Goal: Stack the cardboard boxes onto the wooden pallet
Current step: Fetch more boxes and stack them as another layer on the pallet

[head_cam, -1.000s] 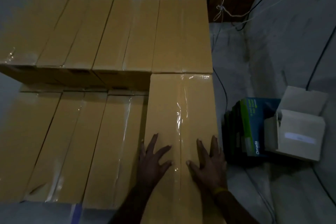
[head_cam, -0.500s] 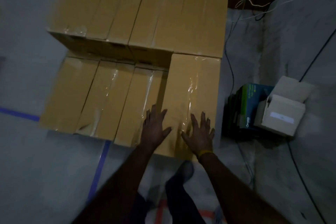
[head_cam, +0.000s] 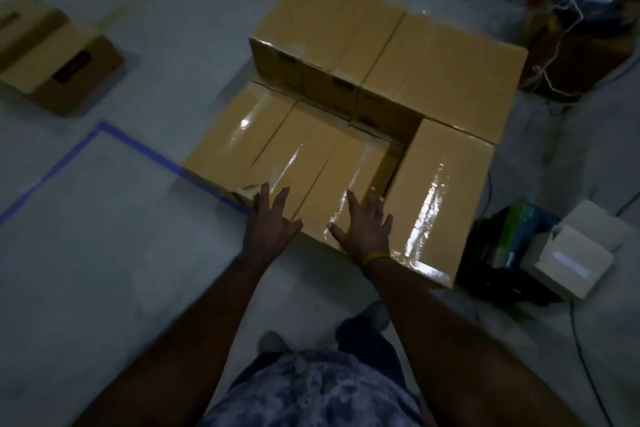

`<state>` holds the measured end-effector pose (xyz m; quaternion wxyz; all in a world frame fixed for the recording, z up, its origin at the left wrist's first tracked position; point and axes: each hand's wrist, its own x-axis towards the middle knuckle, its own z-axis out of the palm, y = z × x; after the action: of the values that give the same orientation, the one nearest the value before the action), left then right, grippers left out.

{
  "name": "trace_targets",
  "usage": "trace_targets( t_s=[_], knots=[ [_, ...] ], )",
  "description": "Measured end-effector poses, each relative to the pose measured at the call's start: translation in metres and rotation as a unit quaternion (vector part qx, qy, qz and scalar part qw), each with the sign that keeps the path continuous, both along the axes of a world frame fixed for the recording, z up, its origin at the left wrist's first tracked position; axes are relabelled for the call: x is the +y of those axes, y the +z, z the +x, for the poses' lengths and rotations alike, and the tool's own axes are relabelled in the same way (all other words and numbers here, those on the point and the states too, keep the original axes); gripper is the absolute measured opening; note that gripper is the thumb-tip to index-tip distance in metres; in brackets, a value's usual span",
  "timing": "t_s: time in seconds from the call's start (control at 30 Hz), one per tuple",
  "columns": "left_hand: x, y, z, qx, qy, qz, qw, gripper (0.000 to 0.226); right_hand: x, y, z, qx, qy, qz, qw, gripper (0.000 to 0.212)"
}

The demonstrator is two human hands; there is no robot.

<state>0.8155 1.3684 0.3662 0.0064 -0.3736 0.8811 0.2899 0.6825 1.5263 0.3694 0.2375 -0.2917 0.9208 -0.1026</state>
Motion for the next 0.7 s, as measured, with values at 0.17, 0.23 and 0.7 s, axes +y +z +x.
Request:
trace_targets(
  t_s=[0.17, 0.23, 0.7],
  knots=[
    [-0.045, 0.018, 0.094, 0.018, 0.075, -0.006, 0.997, 0.085, -0.076, 0.025, 0.066, 0.001, 0.096, -0.013, 0.995, 0.087],
    [-0.062, 0.029, 0.116, 0.01, 0.118, 0.002, 0.993, 0.085, -0.108, 0.038, 0.085, 0.001, 0.127, -0.028, 0.992, 0.087],
    [-0.24, 0.033, 0.172, 0.021, 0.231, -0.016, 0.973, 0.085, -0.318, 0.049, 0.128, 0.002, 0.257, -0.042, 0.966, 0.085]
  ],
)
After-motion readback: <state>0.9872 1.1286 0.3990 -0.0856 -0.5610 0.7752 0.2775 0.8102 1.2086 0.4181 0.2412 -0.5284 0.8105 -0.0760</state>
